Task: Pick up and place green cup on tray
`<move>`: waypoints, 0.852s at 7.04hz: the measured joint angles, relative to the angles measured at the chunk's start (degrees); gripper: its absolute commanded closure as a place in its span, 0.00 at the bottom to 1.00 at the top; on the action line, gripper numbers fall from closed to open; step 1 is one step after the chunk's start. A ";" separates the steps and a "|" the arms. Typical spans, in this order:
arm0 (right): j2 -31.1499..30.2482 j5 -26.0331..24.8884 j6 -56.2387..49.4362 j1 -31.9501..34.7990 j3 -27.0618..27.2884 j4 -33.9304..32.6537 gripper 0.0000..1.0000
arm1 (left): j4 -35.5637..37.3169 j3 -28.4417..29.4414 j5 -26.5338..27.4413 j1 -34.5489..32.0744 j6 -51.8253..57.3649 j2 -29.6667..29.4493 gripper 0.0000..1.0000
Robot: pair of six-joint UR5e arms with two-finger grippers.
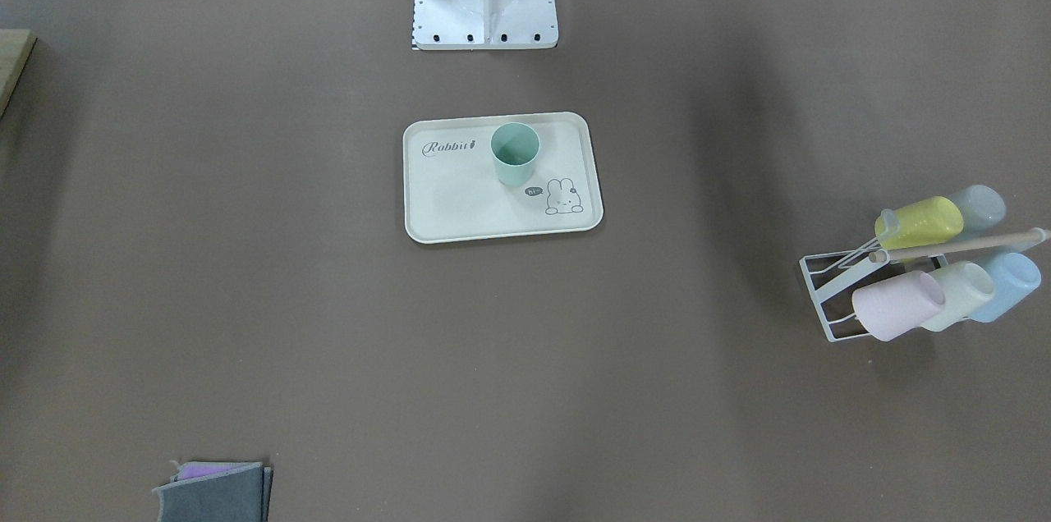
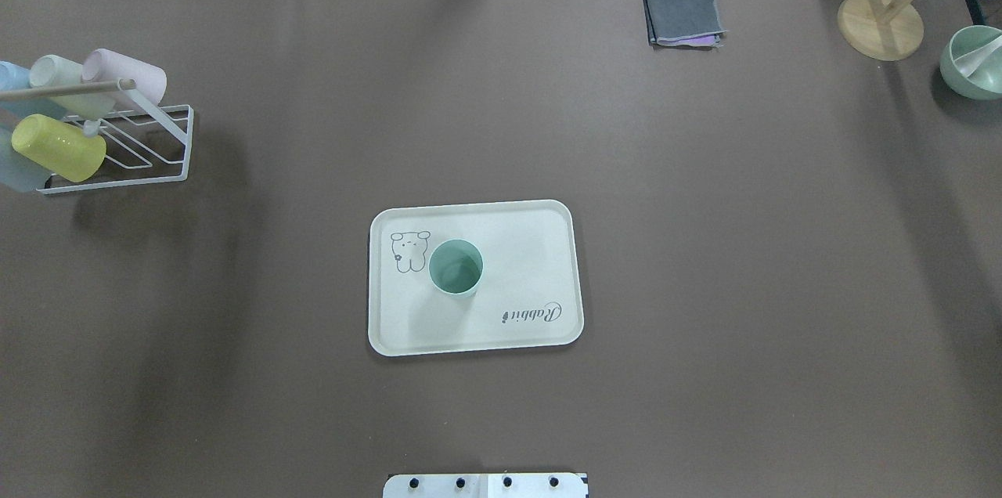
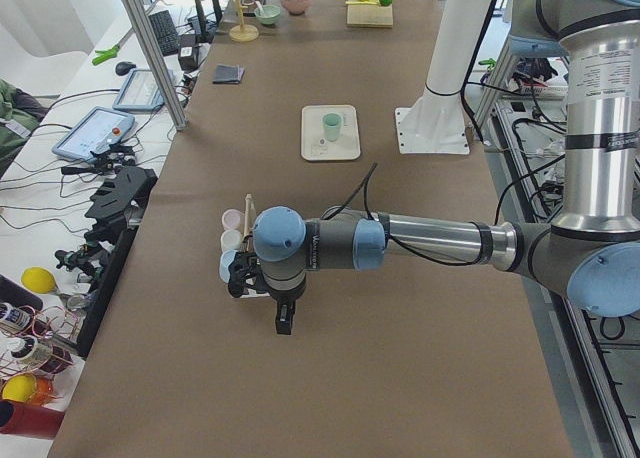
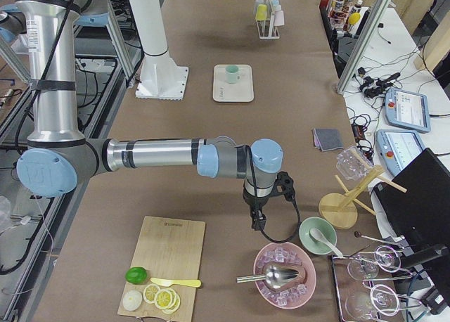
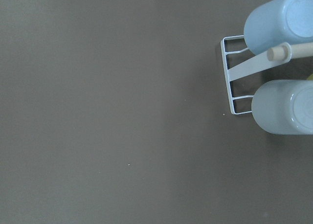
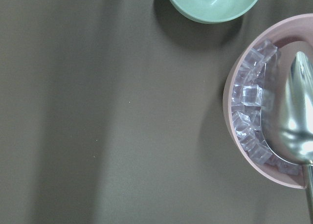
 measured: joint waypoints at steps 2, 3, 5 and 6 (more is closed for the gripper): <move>-0.05 0.04 0.00 -0.04 0.13 0.06 0.00 | 0.06 0.00 0.25 0.00 0.06 0.09 0.01; -0.05 0.01 0.00 -0.04 0.16 0.07 0.00 | 0.04 0.34 0.30 0.03 0.12 0.12 0.01; -0.08 -0.04 0.00 -0.05 0.23 0.07 0.00 | -0.64 1.62 0.29 0.07 0.17 0.17 0.01; -0.12 -0.08 0.00 -0.05 0.22 0.09 0.00 | -1.23 1.81 0.27 0.09 0.10 0.28 0.01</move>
